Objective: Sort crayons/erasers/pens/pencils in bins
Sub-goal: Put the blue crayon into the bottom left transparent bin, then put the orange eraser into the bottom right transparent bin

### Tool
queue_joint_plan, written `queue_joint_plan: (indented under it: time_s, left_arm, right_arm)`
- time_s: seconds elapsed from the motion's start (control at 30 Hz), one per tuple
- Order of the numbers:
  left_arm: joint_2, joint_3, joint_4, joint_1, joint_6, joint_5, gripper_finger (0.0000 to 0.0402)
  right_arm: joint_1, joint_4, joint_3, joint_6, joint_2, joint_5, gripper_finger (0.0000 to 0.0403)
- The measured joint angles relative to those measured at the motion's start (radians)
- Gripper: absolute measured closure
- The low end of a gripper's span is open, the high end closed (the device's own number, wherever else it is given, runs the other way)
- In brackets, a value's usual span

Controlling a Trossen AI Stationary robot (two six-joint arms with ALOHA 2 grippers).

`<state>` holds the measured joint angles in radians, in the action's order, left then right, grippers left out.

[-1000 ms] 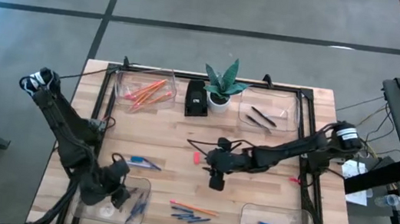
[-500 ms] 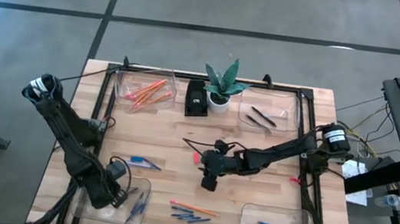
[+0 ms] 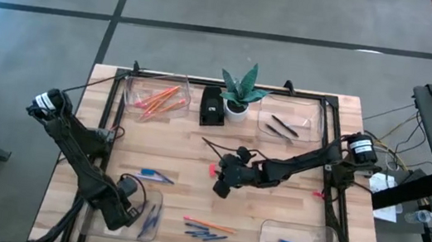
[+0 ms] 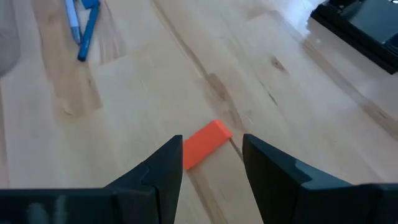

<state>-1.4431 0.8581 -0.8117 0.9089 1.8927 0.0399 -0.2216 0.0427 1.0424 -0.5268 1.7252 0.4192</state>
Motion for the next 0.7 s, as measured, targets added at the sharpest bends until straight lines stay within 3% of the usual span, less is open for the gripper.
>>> queue_joint_plan:
  time_s: [0.33, 0.53, 0.7]
  left_arm:
    - [0.025, 0.012, 0.021, -0.001, 0.018, 0.004, 0.0302]
    - [0.075, 0.045, 0.014, -0.002, 0.045, 0.001, 0.0298]
    - [0.117, 0.077, 0.008, -0.001, 0.003, -0.091, 0.0297]
  right_arm:
    - [0.000, -0.006, 0.000, -0.027, 0.008, 0.001, 0.0245]
    - [0.000, -0.008, 0.000, -0.113, 0.008, 0.002, 0.0245]
    - [0.000, -0.018, 0.000, -0.179, 0.008, 0.003, 0.0244]
